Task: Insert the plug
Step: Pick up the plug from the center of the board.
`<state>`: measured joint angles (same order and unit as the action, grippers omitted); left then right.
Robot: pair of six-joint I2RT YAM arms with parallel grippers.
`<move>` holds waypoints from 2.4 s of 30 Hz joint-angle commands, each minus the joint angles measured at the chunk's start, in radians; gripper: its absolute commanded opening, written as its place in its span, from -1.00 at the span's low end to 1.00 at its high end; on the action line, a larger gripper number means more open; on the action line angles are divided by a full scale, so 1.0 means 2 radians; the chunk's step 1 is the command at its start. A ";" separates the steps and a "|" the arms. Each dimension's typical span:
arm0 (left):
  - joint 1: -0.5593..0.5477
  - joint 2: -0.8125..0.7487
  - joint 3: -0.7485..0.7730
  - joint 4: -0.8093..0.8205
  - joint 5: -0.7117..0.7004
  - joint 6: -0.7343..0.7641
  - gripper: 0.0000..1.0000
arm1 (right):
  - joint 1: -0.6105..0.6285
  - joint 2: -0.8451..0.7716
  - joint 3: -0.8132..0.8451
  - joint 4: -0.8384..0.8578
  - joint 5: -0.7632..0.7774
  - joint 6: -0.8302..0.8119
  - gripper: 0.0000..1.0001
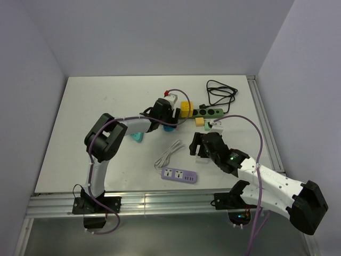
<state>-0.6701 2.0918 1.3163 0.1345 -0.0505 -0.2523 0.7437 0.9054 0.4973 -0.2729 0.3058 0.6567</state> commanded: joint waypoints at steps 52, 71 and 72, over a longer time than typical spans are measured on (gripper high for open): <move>0.008 -0.068 -0.071 0.032 0.030 -0.025 -0.56 | 0.003 -0.002 0.002 0.018 0.004 -0.006 0.64; 0.008 -0.216 -0.147 0.054 0.132 -0.069 -0.59 | 0.009 -0.003 0.036 0.081 -0.101 -0.022 0.46; 0.008 -0.221 -0.152 0.060 0.138 -0.074 -0.59 | 0.009 -0.003 0.036 0.090 -0.101 -0.019 0.45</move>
<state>-0.6533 1.7054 1.0470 0.2073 0.1329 -0.3584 0.7536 0.9005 0.5198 -0.1860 0.1341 0.6106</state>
